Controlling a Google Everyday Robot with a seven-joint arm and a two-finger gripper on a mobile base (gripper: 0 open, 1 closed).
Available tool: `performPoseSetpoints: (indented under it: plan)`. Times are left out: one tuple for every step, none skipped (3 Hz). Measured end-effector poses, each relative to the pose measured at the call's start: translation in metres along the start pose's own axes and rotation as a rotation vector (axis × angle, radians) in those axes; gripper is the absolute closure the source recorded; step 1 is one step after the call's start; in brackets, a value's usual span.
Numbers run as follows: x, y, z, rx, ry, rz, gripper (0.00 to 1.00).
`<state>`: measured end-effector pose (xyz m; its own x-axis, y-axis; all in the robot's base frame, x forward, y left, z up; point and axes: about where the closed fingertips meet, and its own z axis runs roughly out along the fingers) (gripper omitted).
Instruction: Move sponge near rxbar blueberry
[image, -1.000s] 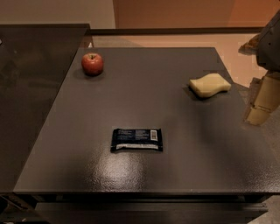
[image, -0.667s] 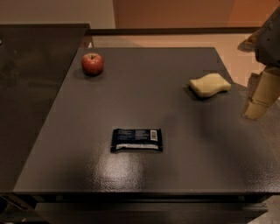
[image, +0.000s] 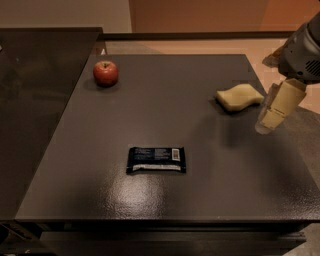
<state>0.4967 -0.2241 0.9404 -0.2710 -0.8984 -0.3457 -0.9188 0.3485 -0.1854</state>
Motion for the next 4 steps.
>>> performPoseSetpoints:
  plan:
    - [0.007, -0.02, 0.025, -0.007, -0.072, 0.079, 0.0]
    - [0.016, -0.04, 0.04, 0.019, -0.15, 0.163, 0.0]
    - [0.023, -0.059, 0.053, 0.041, -0.238, 0.224, 0.0]
    - [0.029, -0.077, 0.067, 0.036, -0.305, 0.271, 0.0]
